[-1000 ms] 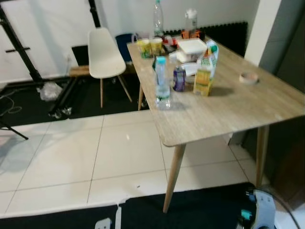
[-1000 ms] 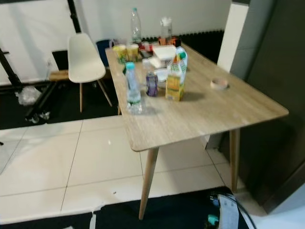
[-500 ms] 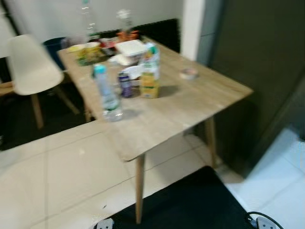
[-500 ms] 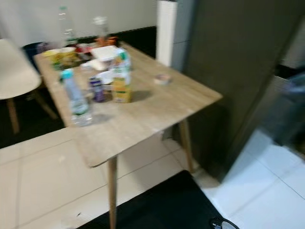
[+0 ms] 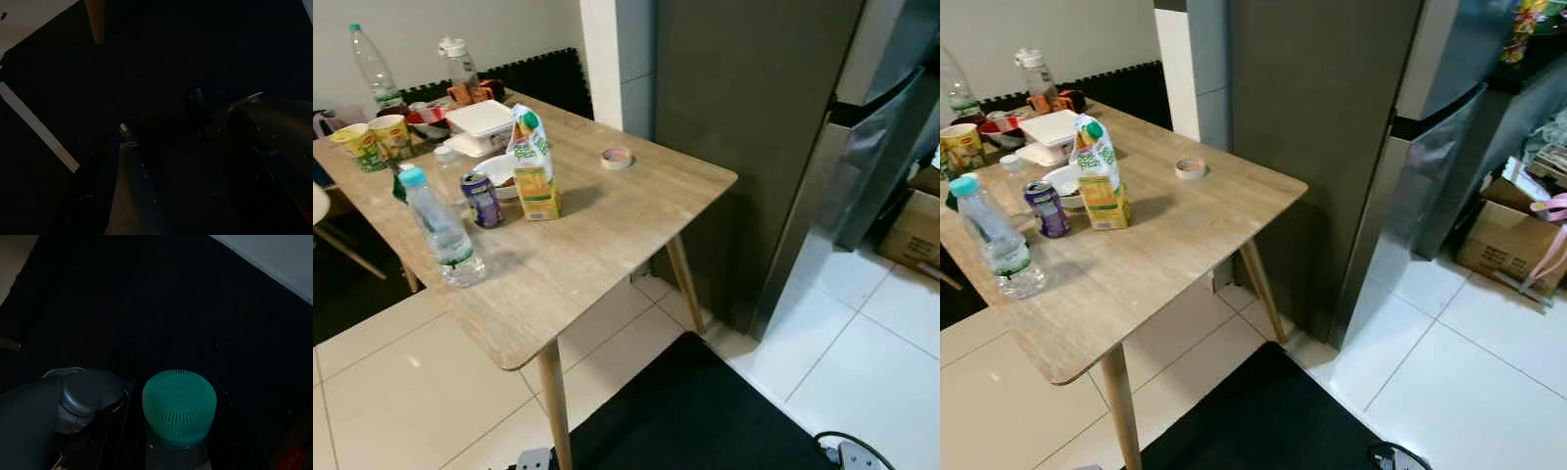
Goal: Restocking fridge
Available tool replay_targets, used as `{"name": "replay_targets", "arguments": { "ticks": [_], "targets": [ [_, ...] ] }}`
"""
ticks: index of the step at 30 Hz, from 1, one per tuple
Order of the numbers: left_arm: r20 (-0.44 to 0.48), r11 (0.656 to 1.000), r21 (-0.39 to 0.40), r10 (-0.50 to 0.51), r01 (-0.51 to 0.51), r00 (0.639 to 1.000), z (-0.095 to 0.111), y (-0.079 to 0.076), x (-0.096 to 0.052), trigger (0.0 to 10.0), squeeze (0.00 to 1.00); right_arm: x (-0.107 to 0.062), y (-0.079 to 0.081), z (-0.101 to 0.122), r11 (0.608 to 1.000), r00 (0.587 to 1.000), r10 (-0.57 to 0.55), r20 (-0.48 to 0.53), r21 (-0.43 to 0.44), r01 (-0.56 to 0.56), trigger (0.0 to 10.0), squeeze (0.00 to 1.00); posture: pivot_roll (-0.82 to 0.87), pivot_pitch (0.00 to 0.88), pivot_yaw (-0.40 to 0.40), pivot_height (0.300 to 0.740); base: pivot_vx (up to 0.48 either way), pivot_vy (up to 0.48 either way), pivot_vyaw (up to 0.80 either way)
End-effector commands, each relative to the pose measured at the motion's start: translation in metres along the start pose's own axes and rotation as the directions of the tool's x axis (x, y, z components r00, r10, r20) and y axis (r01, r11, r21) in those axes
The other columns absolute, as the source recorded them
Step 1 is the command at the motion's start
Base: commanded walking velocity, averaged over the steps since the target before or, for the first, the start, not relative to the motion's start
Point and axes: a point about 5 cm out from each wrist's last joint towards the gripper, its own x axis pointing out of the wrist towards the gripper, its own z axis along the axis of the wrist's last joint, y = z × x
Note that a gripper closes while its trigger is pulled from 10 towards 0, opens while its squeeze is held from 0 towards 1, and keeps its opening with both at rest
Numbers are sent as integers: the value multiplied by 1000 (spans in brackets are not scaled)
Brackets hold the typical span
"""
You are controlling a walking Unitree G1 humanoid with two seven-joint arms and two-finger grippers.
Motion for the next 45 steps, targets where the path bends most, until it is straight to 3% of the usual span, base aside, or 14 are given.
{"name": "replay_targets", "arguments": {
  "ticks": [1, 42, 45],
  "targets": [
    [-22, 1000, -14, 10, -11, 1000, -5, 4, -2, 10000, 0, 0, 3, -1, 1000, 1000, 3, -3, 6, -3, 10000, 0, -100, 0, 40, 740, 0, 0, -769],
    [-27, 997, -74, 29, -31, 999, -6, 3, -1, 10000, 0, 1, 12, -7, 997, 997, 65, -40, -37, -66, 10000, 0, -104, 0, 33, 740, 0, 0, -771],
    [-46, 997, -69, 26, -29, 999, -8, 1, -1, 10000, 0, 1, 13, -7, 997, 997, 67, -40, -36, -68, 10000, 0, -104, 0, 33, 740, -480, 0, -775]
  ]
}}
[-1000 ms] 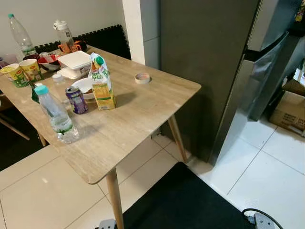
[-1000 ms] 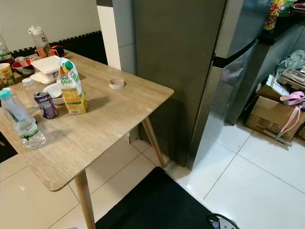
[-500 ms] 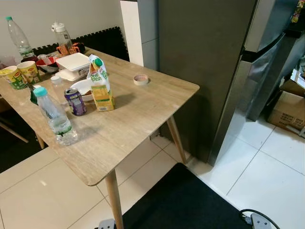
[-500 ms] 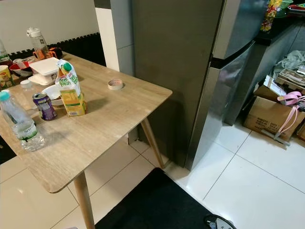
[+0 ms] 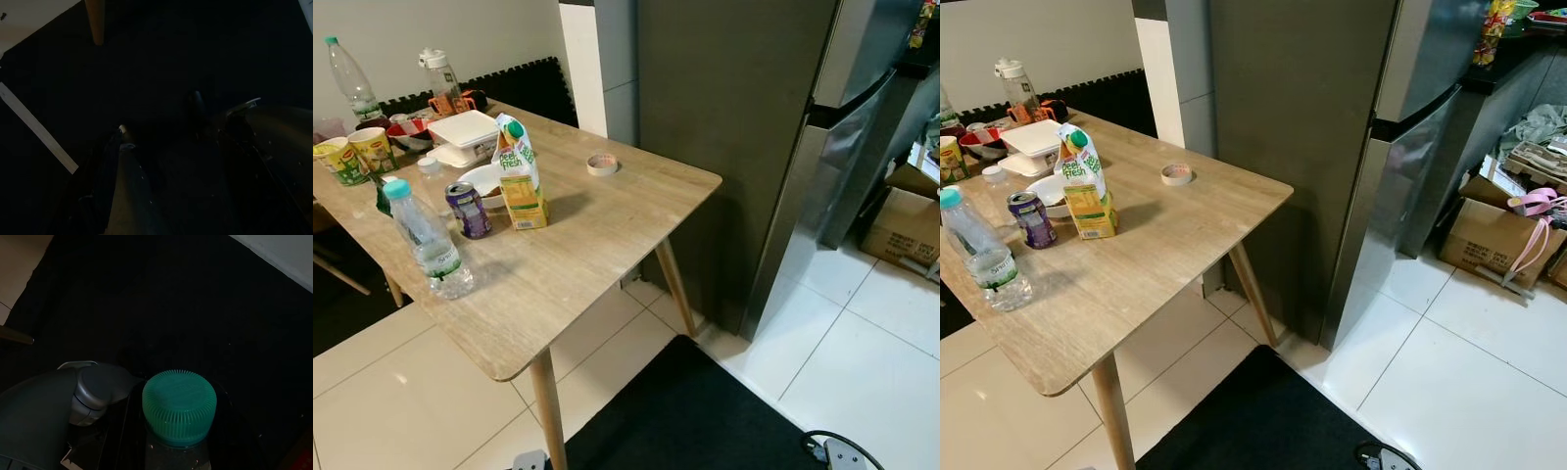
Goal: Restocking fridge
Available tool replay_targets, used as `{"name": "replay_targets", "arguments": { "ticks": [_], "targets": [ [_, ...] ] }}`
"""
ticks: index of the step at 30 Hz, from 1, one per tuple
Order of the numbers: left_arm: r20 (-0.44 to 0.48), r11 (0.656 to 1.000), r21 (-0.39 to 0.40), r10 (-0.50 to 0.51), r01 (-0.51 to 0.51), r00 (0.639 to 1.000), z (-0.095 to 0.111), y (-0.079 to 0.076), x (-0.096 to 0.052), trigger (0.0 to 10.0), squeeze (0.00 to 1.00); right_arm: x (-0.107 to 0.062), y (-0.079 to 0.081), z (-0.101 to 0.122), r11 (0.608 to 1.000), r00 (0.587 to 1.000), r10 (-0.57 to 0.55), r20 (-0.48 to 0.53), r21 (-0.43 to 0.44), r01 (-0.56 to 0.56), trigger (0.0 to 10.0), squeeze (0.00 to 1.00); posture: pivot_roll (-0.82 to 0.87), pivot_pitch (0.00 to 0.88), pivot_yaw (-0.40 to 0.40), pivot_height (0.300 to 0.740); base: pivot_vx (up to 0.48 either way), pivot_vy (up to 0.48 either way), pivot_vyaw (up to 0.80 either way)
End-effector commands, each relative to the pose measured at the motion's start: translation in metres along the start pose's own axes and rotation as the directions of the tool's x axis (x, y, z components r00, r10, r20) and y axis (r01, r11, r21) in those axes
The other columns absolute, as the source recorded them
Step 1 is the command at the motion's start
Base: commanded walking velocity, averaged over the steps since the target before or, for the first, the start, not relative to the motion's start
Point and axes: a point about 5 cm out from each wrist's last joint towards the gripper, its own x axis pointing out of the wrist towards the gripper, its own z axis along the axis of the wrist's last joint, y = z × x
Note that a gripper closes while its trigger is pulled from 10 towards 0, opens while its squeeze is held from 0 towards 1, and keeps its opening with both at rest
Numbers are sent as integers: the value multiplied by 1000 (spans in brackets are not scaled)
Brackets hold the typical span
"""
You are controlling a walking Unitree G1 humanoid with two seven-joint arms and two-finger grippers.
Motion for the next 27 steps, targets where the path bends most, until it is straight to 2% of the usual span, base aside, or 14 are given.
{"name": "replay_targets", "arguments": {
  "ticks": [1, 14, 27],
  "targets": [
    [-14, 1000, -16, 10, -10, 1000, -4, 0, 0, 10000, 0, 0, 2, -2, 1000, 1000, 8, -13, 1, -8, 10000, 0, -104, 0, 33, 740, 0, 0, -775],
    [-12, 1000, -12, 23, -24, 1000, -3, 2, -1, 10000, 0, 0, 3, -2, 1000, 1000, 12, -1, 10, -12, 10000, 0, -101, 0, 32, 740, 0, 0, -772],
    [-10, 1000, 1, -16, 16, 1000, -4, 0, -1, 10000, 0, 1, 5, -3, 1000, 1000, 14, 0, 15, -14, 10000, 0, -99, 0, 29, 740, 0, -44, 0]
  ]
}}
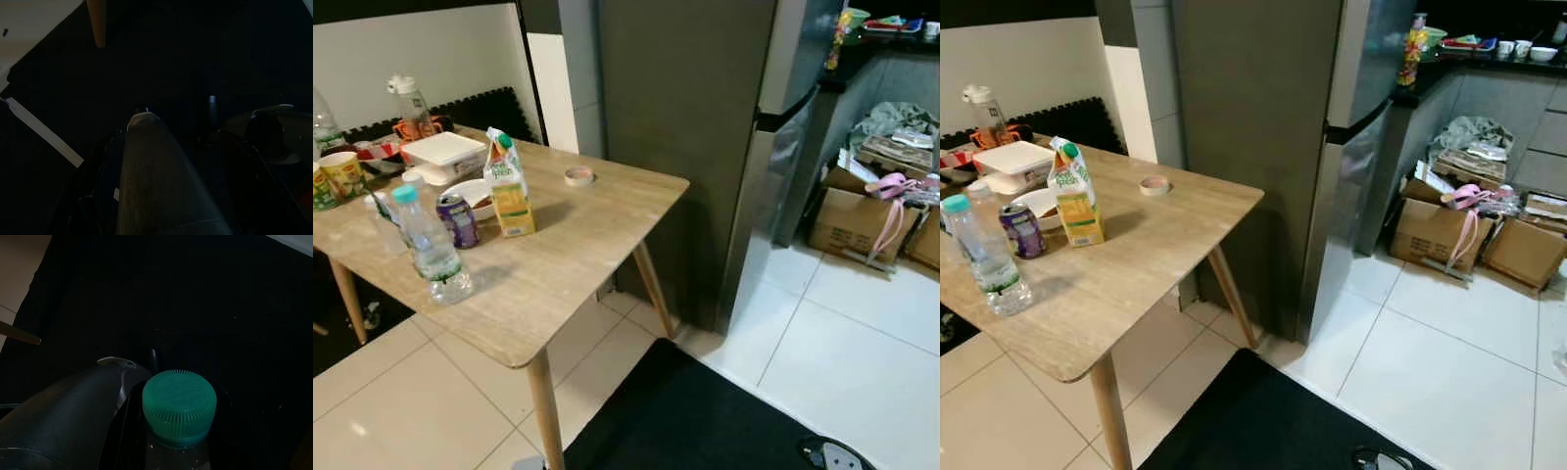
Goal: Restocking fridge
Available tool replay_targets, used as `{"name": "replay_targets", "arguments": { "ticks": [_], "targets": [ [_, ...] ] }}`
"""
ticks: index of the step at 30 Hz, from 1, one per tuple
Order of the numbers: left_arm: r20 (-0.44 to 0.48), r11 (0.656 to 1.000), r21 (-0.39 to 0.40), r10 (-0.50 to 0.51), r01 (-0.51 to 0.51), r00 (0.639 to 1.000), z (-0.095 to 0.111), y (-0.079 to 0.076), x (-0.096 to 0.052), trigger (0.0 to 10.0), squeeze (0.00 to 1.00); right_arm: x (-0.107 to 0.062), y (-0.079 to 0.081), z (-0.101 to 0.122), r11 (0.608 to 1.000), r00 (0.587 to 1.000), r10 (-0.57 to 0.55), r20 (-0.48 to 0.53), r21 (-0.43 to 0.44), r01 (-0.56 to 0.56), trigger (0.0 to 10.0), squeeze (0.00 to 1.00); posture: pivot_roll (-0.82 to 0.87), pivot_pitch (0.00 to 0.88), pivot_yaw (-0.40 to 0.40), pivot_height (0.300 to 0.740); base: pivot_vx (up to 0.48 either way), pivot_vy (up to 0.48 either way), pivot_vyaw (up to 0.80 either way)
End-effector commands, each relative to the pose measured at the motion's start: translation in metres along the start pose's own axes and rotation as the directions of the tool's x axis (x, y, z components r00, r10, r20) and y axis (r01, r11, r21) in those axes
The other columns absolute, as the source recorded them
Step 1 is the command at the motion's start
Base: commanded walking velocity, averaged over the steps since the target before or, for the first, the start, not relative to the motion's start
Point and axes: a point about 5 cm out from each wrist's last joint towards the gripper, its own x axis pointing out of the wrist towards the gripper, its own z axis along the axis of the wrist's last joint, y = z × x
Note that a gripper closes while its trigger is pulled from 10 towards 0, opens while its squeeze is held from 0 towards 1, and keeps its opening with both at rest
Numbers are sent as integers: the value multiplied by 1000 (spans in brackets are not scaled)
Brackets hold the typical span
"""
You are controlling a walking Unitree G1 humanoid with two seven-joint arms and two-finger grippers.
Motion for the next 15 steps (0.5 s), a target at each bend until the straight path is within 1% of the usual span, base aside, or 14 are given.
{"name": "replay_targets", "arguments": {
  "ticks": [1, 2, 5, 6, 9, 12, 13, 15],
  "targets": [
    [-2, 1000, -7, -11, 11, 1000, -1, -1, 0, 10000, 0, 1, 3, 3, 1000, 1000, 10, 16, -1, -10, 10000, 0, -99, 0, 29, 740, 0, -390, 0],
    [0, 1000, -11, -12, 12, 1000, -1, -1, 0, 10000, 0, 1, 3, 3, 1000, 1000, 13, 17, -5, -13, 10000, 0, -99, 0, 29, 740, 0, -420, 0],
    [1, 1000, -16, -10, 10, 1000, -1, -1, 0, 10000, 0, 2, 10, 3, 995, 999, 46, 12, -91, -44, 10000, 0, -94, 0, 19, 740, 0, -435, 0],
    [0, 1000, -18, -11, 11, 1000, -2, -2, 0, 10000, 0, 3, 15, 5, 985, 998, 70, 7, -159, -68, 10000, 0, -94, 0, 19, 740, 0, -435, 0],
    [-1, 1000, -19, -11, 11, 1000, -3, -2, 0, 10000, 0, 3, 17, 5, 981, 997, 77, 6, -181, -75, 10000, 0, -94, 0, 19, 740, 0, -435, 0],
    [1, 999, -50, -4, 4, 1000, -6, -2, -1, 10000, 0, 6, 31, 14, 952, 990, 136, 24, -278, -124, 10000, 0, -99, 0, 12, 740, 0, -436, 0],
    [1, 999, -50, -4, 4, 1000, -6, -2, -1, 10000, 0, 6, 31, 14, 952, 990, 136, 24, -278, -124, 10000, 0, -99, 0, 12, 740, 0, -435, 0],
    [0, 998, -57, -2, 2, 1000, -8, -1, -1, 10000, 0, 7, 38, 19, 936, 987, 161, 28, -322, -143, 10000, 0, -99, 0, 12, 740, 0, -433, 0]
  ]
}}
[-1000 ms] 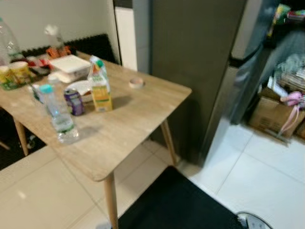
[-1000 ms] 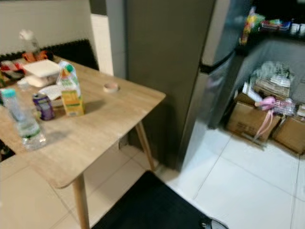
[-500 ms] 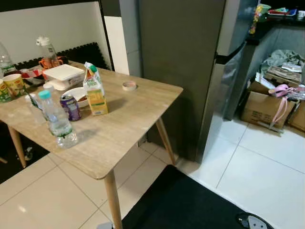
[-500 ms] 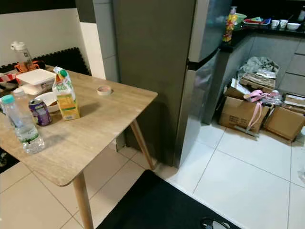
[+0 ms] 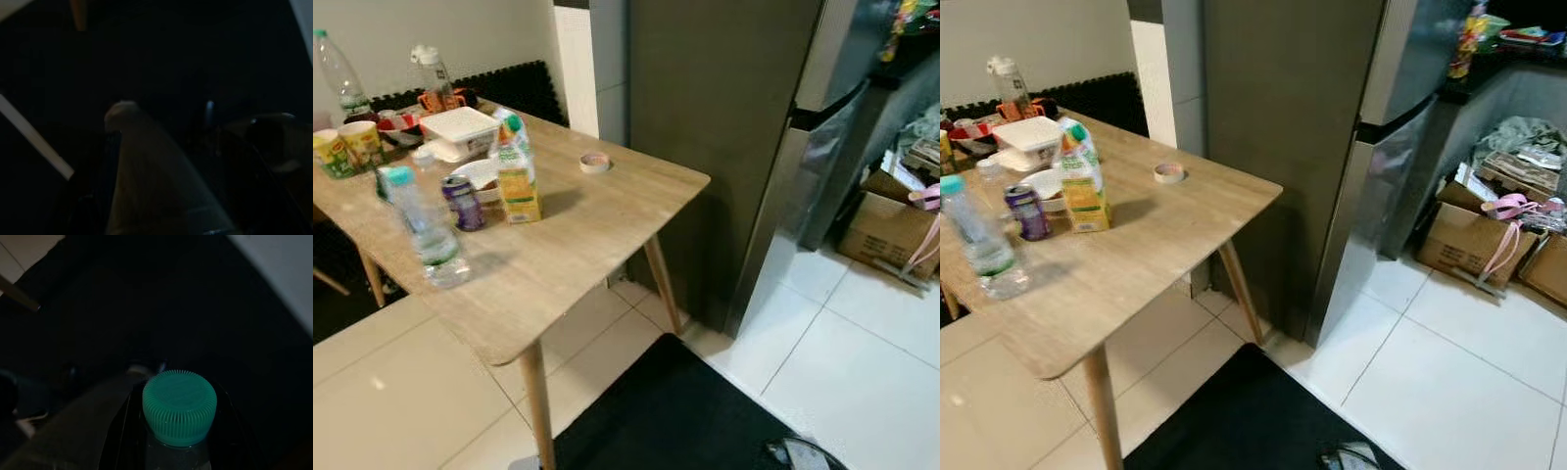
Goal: Restocking fridge
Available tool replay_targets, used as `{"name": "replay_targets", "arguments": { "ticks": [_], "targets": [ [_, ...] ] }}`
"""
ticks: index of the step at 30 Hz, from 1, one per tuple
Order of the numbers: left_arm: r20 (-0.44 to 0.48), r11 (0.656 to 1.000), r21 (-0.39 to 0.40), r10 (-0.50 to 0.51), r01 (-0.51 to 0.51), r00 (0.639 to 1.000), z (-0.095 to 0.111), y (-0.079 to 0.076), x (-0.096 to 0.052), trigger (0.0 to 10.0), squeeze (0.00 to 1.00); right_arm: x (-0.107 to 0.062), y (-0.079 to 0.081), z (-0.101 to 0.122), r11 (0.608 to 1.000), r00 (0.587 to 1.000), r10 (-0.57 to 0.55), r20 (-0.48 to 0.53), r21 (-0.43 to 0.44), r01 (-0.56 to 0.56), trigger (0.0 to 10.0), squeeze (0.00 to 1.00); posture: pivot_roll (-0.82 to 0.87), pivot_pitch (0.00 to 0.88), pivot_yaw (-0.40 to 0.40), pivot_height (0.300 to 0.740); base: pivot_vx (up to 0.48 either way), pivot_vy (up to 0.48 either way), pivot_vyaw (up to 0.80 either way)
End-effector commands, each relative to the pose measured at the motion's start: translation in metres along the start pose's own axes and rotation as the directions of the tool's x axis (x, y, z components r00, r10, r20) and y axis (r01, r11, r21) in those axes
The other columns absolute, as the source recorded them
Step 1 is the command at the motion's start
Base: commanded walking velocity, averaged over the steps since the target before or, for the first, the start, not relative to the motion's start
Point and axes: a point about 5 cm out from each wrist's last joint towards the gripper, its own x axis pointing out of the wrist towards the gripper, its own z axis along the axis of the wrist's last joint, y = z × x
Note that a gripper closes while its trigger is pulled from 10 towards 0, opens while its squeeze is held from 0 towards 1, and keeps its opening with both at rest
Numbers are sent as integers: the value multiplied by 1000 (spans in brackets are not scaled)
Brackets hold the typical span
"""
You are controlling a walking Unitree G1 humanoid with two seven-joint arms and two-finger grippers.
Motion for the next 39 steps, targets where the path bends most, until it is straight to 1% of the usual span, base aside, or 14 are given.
{"name": "replay_targets", "arguments": {
  "ticks": [1, 2, 4, 10, 13, 19, 23, 27, 39],
  "targets": [
    [-12, 1000, -11, 4, -4, 1000, -6, 1, -1, 10000, 0, 3, 7, 6, 998, 1000, 28, 12, -50, -27, 10000, 0, -99, 0, 12, 740, 0, -435, 0],
    [-12, 1000, -11, 5, -5, 1000, -6, 2, -2, 10000, 0, 3, 9, 8, 997, 999, 34, 17, -66, -33, 10000, 0, -99, 0, 12, 740, 0, -439, 0],
    [-11, 1000, -14, 10, -10, 1000, -7, 3, -2, 10000, 0, 4, 10, 12, 997, 999, 36, 25, -74, -34, 10000, 0, -99, 0, 12, 740, 0, -435, 0],
    [-8, 1000, -17, 20, -20, 1000, -6, 8, -4, 10000, 0, 4, 8, 11, 995, 999, 39, 12, -93, -38, 10000, 0, -99, 0, 12, 740, 0, -435, 0],
    [-5, 1000, -17, 22, -22, 1000, -5, 8, -4, 10000, 0, 2, 5, 5, 994, 999, 33, -10, -102, -34, 10000, 0, -99, 0, 12, 740, 0, -434, 800],
    [-1, 1000, -14, 17, -17, 1000, -3, 8, -3, 10000, 0, -1, 3, -7, 996, 999, 28, -41, -88, -31, 10000, 0, -97, 0, 17, 740, 0, -436, 800],
    [0, 1000, -6, 11, -11, 1000, -2, 6, -2, 10000, 0, -3, 0, -13, 998, 999, -1, -50, -65, -2, 10000, 0, -100, 0, 21, 740, 0, -438, 709],
    [-1, 1000, -2, 8, -8, 1000, -2, 6, -2, 10000, 0, -4, -4, -14, 998, 998, -31, -51, -47, 29, 10000, 0, -100, 0, 21, 740, 0, -435, 0],
    [-6, 1000, 8, 0, 0, 1000, -2, 6, -2, 10000, 0, -5, -4, -18, 999, 998, -29, -59, -42, 27, 10000, 0, -108, 0, 28, 740, 0, -436, 0]
  ]
}}
